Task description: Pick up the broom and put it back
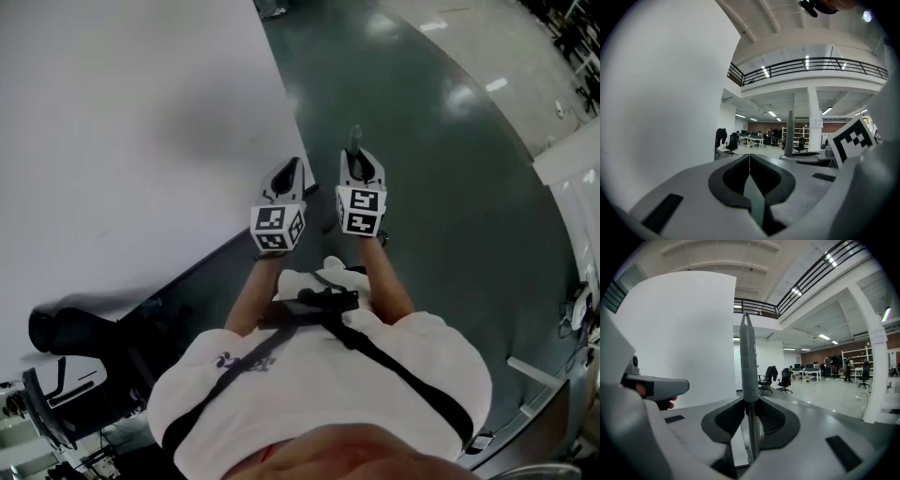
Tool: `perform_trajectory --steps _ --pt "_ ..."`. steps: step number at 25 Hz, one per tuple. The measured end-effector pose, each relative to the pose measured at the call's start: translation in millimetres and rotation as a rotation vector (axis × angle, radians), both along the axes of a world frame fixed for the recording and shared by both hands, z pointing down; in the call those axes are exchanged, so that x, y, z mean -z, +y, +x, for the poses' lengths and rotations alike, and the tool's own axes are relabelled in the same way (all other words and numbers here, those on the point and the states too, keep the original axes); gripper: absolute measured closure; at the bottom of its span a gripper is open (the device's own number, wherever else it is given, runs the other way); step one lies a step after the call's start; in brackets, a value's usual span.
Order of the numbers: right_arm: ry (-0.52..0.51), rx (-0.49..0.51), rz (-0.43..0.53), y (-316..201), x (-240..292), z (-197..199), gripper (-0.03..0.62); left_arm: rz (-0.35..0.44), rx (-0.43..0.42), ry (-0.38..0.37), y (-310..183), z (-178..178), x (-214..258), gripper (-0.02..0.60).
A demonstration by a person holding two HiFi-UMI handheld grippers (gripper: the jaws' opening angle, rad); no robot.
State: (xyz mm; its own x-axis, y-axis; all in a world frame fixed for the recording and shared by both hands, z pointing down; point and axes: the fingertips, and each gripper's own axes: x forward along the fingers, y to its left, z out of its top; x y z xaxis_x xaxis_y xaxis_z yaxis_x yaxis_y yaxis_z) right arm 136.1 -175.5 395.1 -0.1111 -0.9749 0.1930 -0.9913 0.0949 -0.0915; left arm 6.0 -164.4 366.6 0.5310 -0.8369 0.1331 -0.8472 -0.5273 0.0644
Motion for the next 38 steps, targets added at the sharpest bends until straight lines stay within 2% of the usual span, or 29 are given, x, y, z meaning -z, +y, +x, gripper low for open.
perform_trajectory --steps 7,16,21,28,35,38 --pt "-0.017 -0.032 -0.158 19 -66 5 0.499 -0.061 -0.086 0.007 7 14 -53 0.571" --pt "0.003 -0.026 -0.304 26 -143 1 0.499 -0.169 -0.067 -0.003 -5 9 -113 0.571" --pt "0.017 -0.035 -0.435 7 -219 -8 0.499 -0.246 -0.025 -0.004 -25 -16 -175 0.571" --pt "0.04 0.005 -0.603 -26 -320 -44 0.499 -0.362 0.064 0.0 -54 -70 -252 0.571" --pt "0.064 0.012 -0.724 -66 -393 -72 0.499 -0.398 0.064 -0.024 -84 -82 -280 0.571" --pt "0.066 0.009 -0.721 -81 -411 -83 0.499 -0.409 0.08 -0.018 -87 -91 -288 0.571"
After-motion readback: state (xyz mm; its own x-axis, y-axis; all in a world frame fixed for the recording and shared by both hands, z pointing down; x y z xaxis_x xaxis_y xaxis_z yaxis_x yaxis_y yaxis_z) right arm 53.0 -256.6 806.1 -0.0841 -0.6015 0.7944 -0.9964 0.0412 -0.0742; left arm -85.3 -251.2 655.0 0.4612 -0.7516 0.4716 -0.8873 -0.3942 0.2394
